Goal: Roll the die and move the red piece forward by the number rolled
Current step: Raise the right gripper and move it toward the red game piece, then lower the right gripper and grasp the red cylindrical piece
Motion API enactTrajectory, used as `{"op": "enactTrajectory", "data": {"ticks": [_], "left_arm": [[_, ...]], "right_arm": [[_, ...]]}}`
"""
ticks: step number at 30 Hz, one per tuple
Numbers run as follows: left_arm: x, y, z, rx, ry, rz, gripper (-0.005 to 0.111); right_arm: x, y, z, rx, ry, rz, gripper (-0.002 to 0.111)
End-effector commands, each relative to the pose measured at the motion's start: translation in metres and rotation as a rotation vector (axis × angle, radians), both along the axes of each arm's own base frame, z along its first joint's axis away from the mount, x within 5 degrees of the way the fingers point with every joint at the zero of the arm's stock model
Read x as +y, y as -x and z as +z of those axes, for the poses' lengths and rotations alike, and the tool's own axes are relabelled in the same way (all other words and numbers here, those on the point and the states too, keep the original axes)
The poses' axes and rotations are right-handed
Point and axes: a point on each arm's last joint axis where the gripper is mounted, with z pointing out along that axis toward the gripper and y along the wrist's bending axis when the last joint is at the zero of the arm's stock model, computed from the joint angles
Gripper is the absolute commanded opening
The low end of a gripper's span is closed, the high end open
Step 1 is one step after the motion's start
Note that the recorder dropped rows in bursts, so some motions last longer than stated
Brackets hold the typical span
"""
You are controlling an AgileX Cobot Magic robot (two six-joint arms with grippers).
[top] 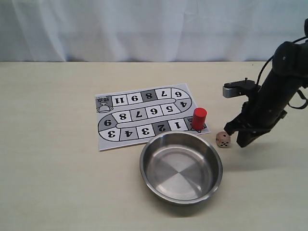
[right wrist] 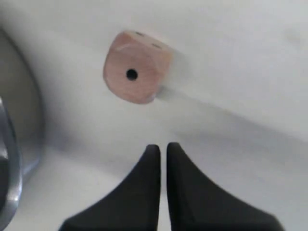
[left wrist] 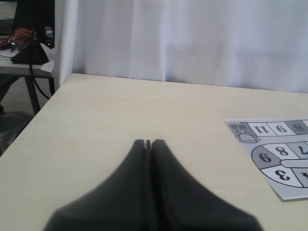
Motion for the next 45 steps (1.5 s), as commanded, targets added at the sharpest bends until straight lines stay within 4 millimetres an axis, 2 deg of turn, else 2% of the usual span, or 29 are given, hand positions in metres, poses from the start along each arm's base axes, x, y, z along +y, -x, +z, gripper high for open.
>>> {"op": "enactTrajectory", "data": {"ticks": [1,5,9,11,13,19,23,27,32,37,45], "left_arm": [[0.0,0.0,0.003,-0.017,-0.001,-0.007,0.0],[0.0,0.0,0.003,-0.017,-0.001,-0.007,0.0],[0.0,0.0,0.003,-0.017,-0.001,-0.007,0.0],[0.0,0.0,0.003,-0.017,-0.001,-0.007,0.0],[0.0,0.0,0.003,-0.017,-0.001,-0.007,0.0],[0.0,0.0,0.003,-0.017,-0.003,-0.007,0.0],[0.0,0.0,0.003,-0.017,-0.003,-0.007,0.0],[0.0,0.0,0.003,-0.017,-0.003,-0.007,0.0],[0.0,0.0,0.003,-0.017,-0.001,-0.007,0.0],[0.0,0.0,0.003,-0.017,-0.001,-0.007,0.0],[0.0,0.0,0.003,-0.017,-0.001,-0.007,0.0]], "right_arm": [[0.007,-0.002,0.029,-0.059,-0.071,-0.031,0.004],[0.014,-0.009,0.05,-0.145,-0.155,-0.011,0.008],[0.021,-0.02,0.058,-0.252,-0.244,-0.033,0.042],[0.026,-0.027,0.062,-0.343,-0.299,0.0,0.066],[0.031,-0.03,0.063,-0.407,-0.288,0.068,0.074],[0.064,-0.044,0.036,-0.514,-0.213,0.134,0.074],[0.065,-0.049,0.02,-0.507,-0.204,0.112,0.074],[0.064,-0.049,0.005,-0.452,-0.208,0.093,0.068],[0.065,-0.047,0.002,-0.416,-0.217,0.095,0.059],[0.065,-0.047,0.0,-0.411,-0.216,0.097,0.06],[0.065,-0.047,-0.024,-0.353,-0.209,0.094,0.06]]}}
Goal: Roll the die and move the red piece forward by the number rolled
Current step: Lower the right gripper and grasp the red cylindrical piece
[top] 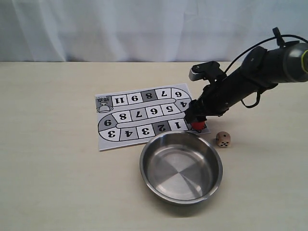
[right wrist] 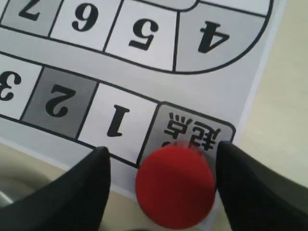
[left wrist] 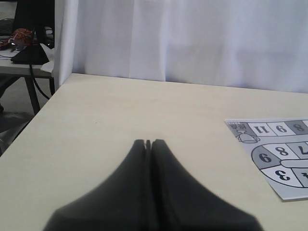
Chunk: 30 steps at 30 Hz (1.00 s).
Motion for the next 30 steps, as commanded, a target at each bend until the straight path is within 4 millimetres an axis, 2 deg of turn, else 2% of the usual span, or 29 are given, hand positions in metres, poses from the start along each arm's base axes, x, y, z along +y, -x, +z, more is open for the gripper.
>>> {"op": "enactTrajectory", "data": {"ticks": [1,6,8,15,16,21,25,30], "left_arm": [[0.0,0.0,0.003,-0.017,-0.001,-0.007,0.0],[0.0,0.0,0.003,-0.017,-0.001,-0.007,0.0],[0.0,0.0,0.003,-0.017,-0.001,-0.007,0.0],[0.0,0.0,0.003,-0.017,-0.001,-0.007,0.0],[0.0,0.0,0.003,-0.017,-0.001,-0.007,0.0],[0.0,0.0,0.003,-0.017,-0.001,-0.007,0.0],[0.0,0.0,0.003,-0.017,-0.003,-0.007,0.0],[0.0,0.0,0.003,-0.017,0.0,-0.007,0.0]], "right_arm": [[0.0,-0.001,-0.007,0.018,0.005,0.001,0.06],[0.0,0.0,-0.005,0.014,0.003,0.001,0.059],[0.0,0.0,-0.005,0.014,0.003,0.001,0.055],[0.0,-0.001,-0.004,0.014,-0.001,-0.002,0.007],[0.0,-0.001,-0.004,0.015,-0.002,-0.004,0.004],[0.001,0.0,0.001,0.006,-0.005,-0.001,0.004],[0.001,0.001,0.012,-0.014,-0.011,0.002,0.004],[0.003,0.002,0.014,0.004,-0.04,-0.003,0.004]]}}
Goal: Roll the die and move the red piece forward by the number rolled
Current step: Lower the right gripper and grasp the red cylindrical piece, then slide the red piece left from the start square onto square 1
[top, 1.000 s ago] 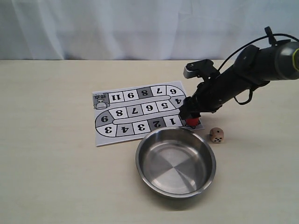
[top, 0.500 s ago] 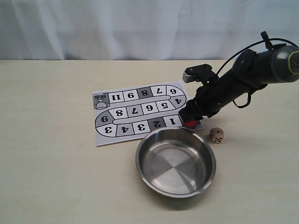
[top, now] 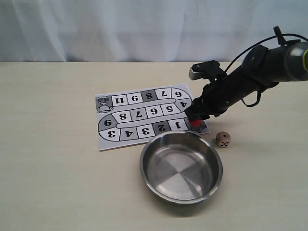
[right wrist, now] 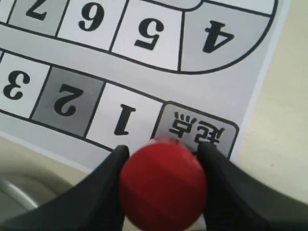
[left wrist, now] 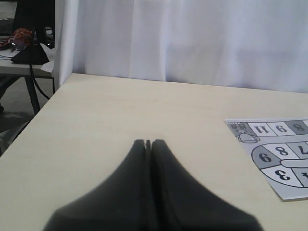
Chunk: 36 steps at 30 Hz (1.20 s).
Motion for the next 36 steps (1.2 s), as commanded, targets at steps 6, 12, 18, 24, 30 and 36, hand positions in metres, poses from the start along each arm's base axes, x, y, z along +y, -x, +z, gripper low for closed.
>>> {"op": "enactTrajectory", "data": {"ticks": [6,12,18,24,30,36], "left_arm": [[0.0,0.0,0.003,-0.017,0.0,-0.007,0.0],[0.0,0.0,0.003,-0.017,0.0,-0.007,0.0],[0.0,0.0,0.003,-0.017,0.0,-0.007,0.0],[0.0,0.0,0.003,-0.017,0.0,-0.007,0.0],[0.0,0.0,0.003,-0.017,0.0,-0.007,0.0],[0.0,0.0,0.003,-0.017,0.0,-0.007,0.0]], "right_arm": [[0.007,0.0,0.009,0.003,-0.091,-0.025,0.004],[0.01,0.001,0.01,0.016,-0.133,-0.009,0.004],[0.017,0.003,0.01,0.02,-0.137,0.002,0.004],[0.037,0.003,0.01,-0.043,-0.094,-0.056,0.004],[0.05,0.007,0.008,-0.095,0.01,0.012,0.004],[0.048,0.006,0.007,-0.117,0.057,0.04,0.004]]}}
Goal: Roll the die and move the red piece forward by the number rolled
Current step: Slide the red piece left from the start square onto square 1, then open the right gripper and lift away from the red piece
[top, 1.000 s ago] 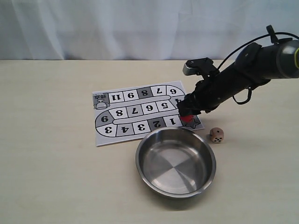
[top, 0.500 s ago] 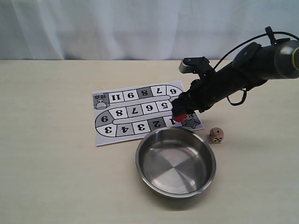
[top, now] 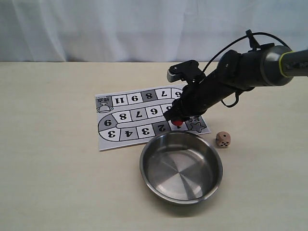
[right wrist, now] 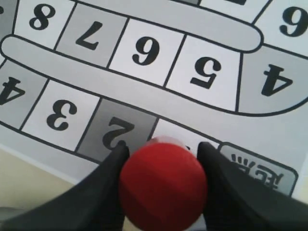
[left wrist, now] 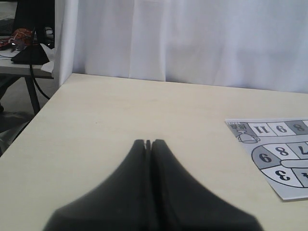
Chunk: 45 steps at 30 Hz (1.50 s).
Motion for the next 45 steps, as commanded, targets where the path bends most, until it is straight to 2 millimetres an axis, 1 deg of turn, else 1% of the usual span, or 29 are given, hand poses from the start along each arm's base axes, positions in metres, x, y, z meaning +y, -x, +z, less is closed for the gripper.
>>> {"op": "enactTrajectory", "data": {"ticks": [1,11,14,19,22,25,31,35,38,40,45], "left_arm": [[0.0,0.0,0.003,-0.017,0.0,-0.007,0.0],[0.0,0.0,0.003,-0.017,-0.002,-0.007,0.0],[0.0,0.0,0.003,-0.017,-0.002,-0.007,0.0],[0.0,0.0,0.003,-0.017,-0.002,-0.007,0.0],[0.0,0.0,0.003,-0.017,-0.002,-0.007,0.0],[0.0,0.0,0.003,-0.017,-0.002,-0.007,0.0],[0.0,0.0,0.003,-0.017,-0.002,-0.007,0.0],[0.0,0.0,0.003,-0.017,-0.001,-0.007,0.0],[0.0,0.0,0.003,-0.017,-0.001,-0.007,0.0],[0.0,0.0,0.003,-0.017,-0.001,-0.007,0.0],[0.0,0.0,0.003,-0.017,-0.001,-0.007,0.0]], "right_arm": [[-0.002,-0.003,0.006,-0.039,0.025,-0.001,0.004],[-0.003,-0.003,0.006,-0.037,0.019,-0.008,0.004],[-0.003,-0.003,-0.001,-0.018,0.025,-0.005,0.004],[-0.003,-0.003,-0.022,0.025,0.04,-0.005,0.004],[-0.003,-0.004,-0.027,0.027,0.049,0.003,0.005],[-0.003,-0.004,-0.026,0.026,0.048,0.003,0.013],[-0.003,-0.004,-0.025,0.023,0.045,-0.001,0.042],[-0.003,-0.006,-0.014,-0.015,0.034,-0.016,0.058],[-0.003,-0.006,-0.005,-0.024,0.007,-0.062,0.064],[-0.003,-0.006,-0.003,-0.03,0.005,-0.062,0.066],[-0.003,-0.006,0.007,-0.057,-0.004,-0.064,0.066]]}}
